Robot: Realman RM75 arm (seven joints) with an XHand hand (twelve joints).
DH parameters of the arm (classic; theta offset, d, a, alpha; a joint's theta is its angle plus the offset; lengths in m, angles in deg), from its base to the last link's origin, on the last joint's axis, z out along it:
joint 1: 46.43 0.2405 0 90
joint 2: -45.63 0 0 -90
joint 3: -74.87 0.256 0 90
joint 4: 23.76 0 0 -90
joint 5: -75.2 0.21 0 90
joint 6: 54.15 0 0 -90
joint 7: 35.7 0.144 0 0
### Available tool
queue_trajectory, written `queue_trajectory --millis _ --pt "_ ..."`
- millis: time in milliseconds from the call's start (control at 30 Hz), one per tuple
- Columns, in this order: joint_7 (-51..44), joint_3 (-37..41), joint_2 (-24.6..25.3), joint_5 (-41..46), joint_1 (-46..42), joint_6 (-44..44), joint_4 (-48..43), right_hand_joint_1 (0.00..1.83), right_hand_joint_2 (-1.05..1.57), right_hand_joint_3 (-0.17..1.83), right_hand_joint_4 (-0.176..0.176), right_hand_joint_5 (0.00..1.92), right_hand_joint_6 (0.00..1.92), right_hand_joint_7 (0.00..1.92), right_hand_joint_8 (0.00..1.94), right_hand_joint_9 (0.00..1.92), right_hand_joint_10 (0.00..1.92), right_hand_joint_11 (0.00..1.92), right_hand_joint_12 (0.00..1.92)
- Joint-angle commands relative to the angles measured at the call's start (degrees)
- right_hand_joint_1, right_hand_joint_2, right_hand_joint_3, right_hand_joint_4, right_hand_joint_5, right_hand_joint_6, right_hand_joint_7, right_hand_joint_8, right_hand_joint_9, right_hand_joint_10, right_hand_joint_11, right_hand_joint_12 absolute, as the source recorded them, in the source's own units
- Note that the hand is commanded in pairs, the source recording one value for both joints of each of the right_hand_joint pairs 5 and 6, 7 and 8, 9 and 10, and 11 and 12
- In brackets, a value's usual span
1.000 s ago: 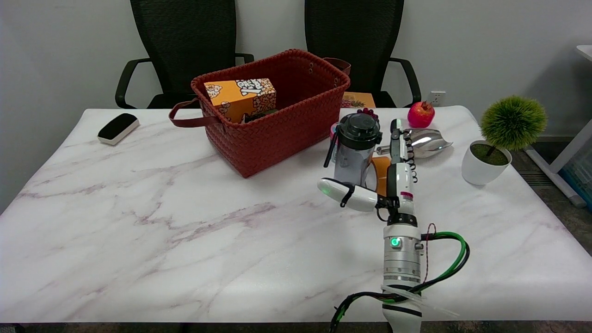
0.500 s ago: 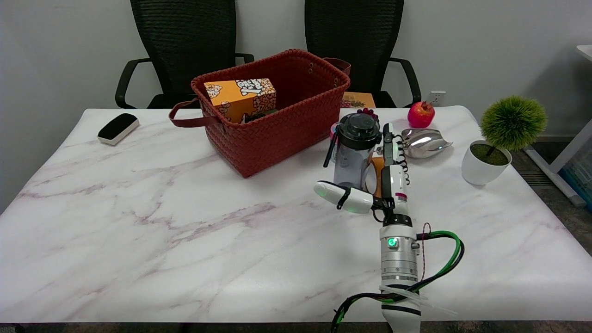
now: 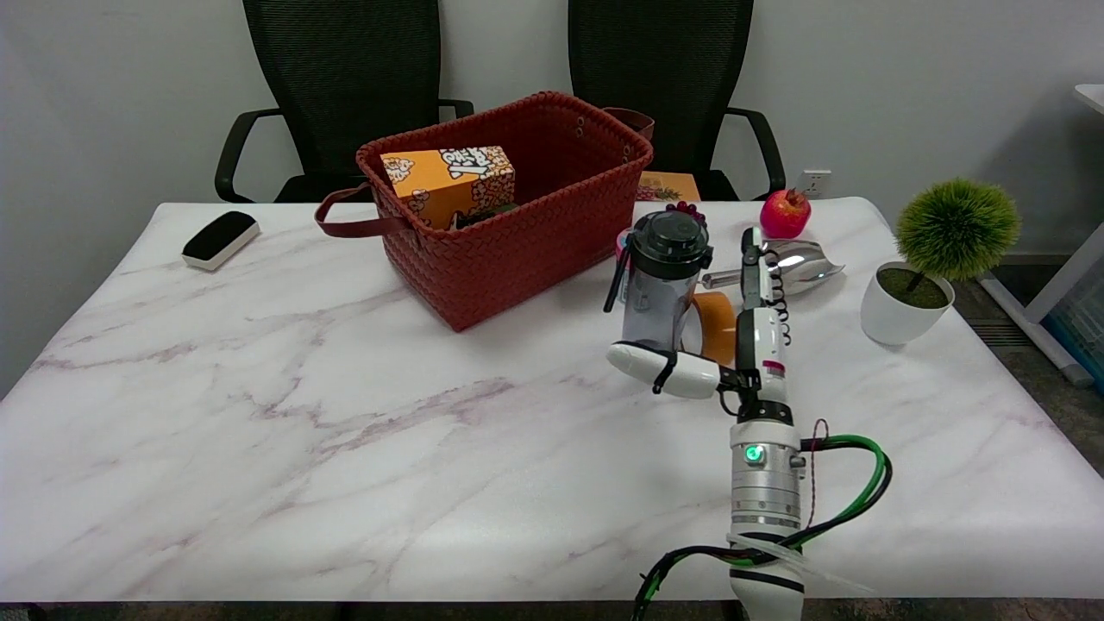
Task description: Pick up the yellow tape.
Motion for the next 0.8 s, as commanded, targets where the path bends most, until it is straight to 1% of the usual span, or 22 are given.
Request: queue_trajectory --millis 33,133,333,500,600,800 --pt "-4.8 0.7 -1.8 4.2 -1.2 -2.6 0.0 0.98 0.09 0.1 0.0 0.0 0.0 0.0 0.0 0.0 0.0 0.0 0.0" --pt "-7.0 1.1 -1.8 5.7 -1.2 -2.6 0.0 1.06 0.09 0.0 0.0 0.0 0.0 0.0 0.0 0.0 0.0 0.0 0.0" --pt "-8.1 2.4 -1.8 7.6 -1.1 -1.2 0.9 1.1 0.04 0.09 0.0 0.0 0.0 0.0 0.0 0.0 0.0 0.0 0.0" --pt "-7.8 3.9 -1.7 8.6 -1.1 0.3 1.9 1.11 0.0 0.24 0.0 0.0 0.0 0.0 0.0 0.0 0.0 0.0 0.0" --pt "-7.6 5.2 -1.6 9.0 -1.0 2.7 2.1 1.08 -0.01 0.35 0.0 0.0 0.0 0.0 0.0 0.0 0.0 0.0 0.0" --pt "-7.6 7.1 -1.5 9.1 -1.0 6.5 2.1 1.04 0.0 0.39 0.0 0.0 0.0 0.0 0.0 0.0 0.0 0.0 0.0"
